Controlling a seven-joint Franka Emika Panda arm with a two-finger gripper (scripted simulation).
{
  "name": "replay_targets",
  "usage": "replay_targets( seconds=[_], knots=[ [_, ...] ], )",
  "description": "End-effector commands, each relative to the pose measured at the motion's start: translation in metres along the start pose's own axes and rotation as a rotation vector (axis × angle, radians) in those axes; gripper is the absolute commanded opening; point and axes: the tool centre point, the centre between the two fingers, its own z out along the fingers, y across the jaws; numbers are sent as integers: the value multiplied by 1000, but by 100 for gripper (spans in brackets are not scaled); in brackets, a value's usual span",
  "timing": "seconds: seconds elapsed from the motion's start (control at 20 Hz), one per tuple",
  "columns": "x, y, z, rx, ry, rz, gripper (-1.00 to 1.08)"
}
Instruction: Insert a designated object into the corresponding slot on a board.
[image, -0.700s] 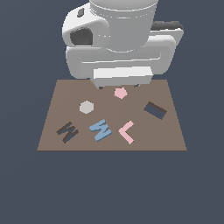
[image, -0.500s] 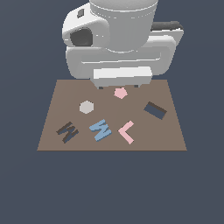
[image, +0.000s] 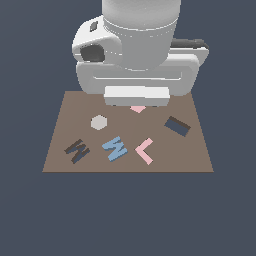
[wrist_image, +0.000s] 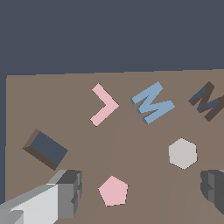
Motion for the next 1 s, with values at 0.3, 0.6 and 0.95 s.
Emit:
replay_targets(
  seconds=[0.3, 0.6, 0.95],
  knots=[
    [16, 4, 23, -7, -6, 188, 100],
    [32, 11, 48, -13, -13, 397, 100],
    [49, 26, 80, -21, -22, 663, 100]
  ],
)
